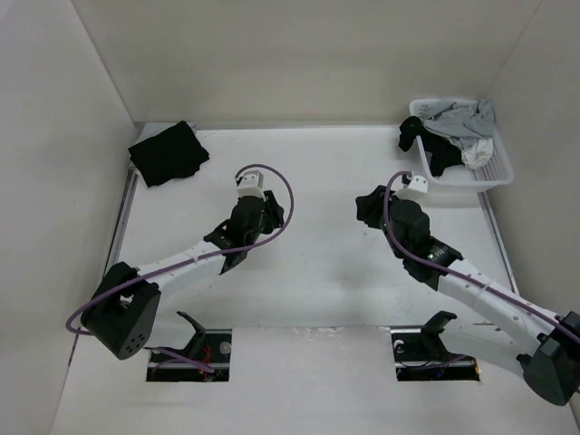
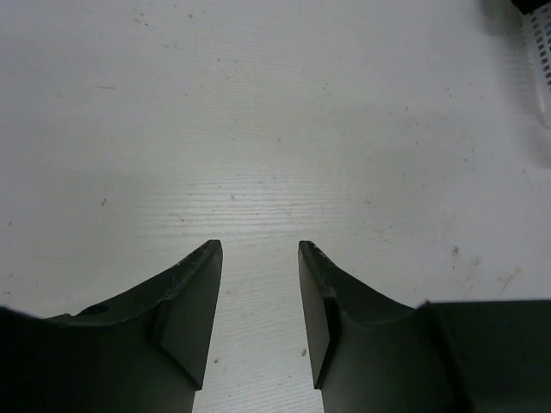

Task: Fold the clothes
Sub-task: Grab the tank top from the pile, then move the tank top to the center of the board, then flatten the tank top out

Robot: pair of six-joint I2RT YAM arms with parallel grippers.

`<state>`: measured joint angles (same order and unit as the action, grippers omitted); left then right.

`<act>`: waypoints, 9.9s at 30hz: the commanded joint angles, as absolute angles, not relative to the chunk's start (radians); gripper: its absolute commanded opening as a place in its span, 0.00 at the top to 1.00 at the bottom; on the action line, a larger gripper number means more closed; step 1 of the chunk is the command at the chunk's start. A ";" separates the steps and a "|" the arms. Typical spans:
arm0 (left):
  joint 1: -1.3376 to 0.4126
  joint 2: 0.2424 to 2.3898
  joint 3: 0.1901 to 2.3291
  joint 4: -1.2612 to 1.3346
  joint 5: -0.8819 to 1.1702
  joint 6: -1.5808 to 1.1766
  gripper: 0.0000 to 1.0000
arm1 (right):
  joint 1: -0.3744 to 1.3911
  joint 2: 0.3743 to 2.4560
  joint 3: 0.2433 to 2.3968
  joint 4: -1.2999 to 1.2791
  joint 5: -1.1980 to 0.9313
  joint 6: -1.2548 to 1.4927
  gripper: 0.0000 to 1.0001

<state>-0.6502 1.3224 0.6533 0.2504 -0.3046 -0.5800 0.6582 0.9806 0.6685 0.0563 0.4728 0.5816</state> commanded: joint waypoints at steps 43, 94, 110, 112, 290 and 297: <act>-0.665 1.447 0.598 0.555 -0.170 -0.566 0.47 | -0.329 2.516 2.384 -0.235 0.169 0.675 0.63; -0.516 0.983 0.399 0.291 -0.173 -0.753 0.49 | 0.716 1.310 1.307 0.331 0.173 0.541 1.00; -0.370 0.770 0.477 0.178 -0.155 -0.811 0.51 | 1.011 1.230 1.686 0.086 0.265 0.189 0.97; -0.357 0.746 0.466 0.155 -0.155 -0.821 0.51 | 1.064 1.216 1.642 0.058 0.279 0.173 0.97; -0.298 0.718 1.346 0.012 -0.163 -0.693 0.96 | 1.376 1.272 2.013 -0.113 0.885 -0.307 1.00; -0.282 0.960 1.143 0.165 -0.270 -0.666 0.96 | 0.844 1.391 1.893 -0.276 0.470 0.099 1.00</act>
<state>-0.3042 0.8330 1.2034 0.0868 -0.1581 -0.7074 1.0222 1.3449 1.9053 -0.2428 0.6380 -0.0940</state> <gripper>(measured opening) 0.050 0.002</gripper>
